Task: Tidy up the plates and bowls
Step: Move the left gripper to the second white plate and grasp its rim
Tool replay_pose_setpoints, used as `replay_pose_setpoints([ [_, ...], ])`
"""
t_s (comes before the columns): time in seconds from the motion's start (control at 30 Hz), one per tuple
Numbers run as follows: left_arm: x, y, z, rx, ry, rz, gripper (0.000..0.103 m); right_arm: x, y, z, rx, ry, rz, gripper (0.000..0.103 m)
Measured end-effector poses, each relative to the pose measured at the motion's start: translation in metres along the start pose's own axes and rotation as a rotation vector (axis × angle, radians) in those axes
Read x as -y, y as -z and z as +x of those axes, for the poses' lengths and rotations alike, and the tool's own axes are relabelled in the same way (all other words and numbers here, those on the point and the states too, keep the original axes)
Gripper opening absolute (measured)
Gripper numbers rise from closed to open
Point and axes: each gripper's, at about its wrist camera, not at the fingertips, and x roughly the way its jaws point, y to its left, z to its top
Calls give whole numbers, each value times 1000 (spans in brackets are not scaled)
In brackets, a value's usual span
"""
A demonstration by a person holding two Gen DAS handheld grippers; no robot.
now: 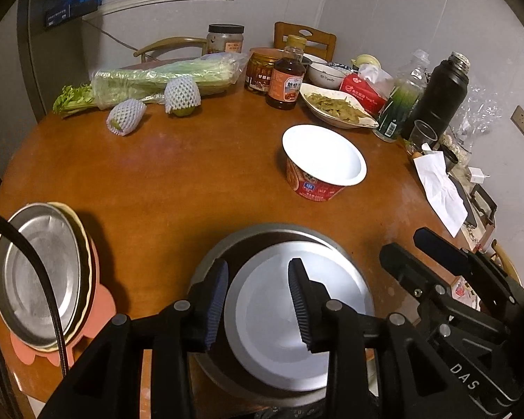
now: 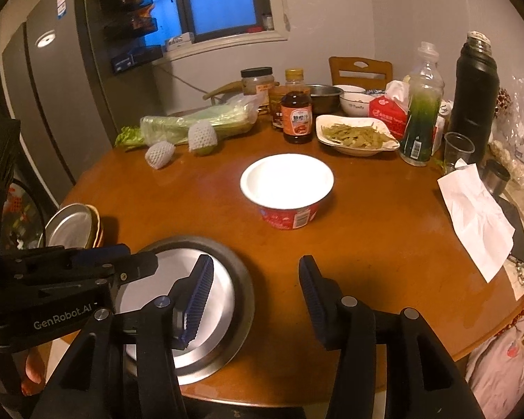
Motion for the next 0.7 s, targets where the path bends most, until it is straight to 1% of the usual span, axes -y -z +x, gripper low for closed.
replay_pose_setpoints([
  [0.2,5,-17,8,0,-14,-2,37,11,-13,7,-1,-6,1,53],
  [0.37,7,-30,15,1,-12,-8,39,21,-26,14,-1,1,6,53],
  [0.57,8,-49,27,2,-18,-12,40,35,-36,26,-13,14,35,53],
  [0.7,11,-60,35,-8,-22,-10,41,42,-39,36,-23,7,55,54],
])
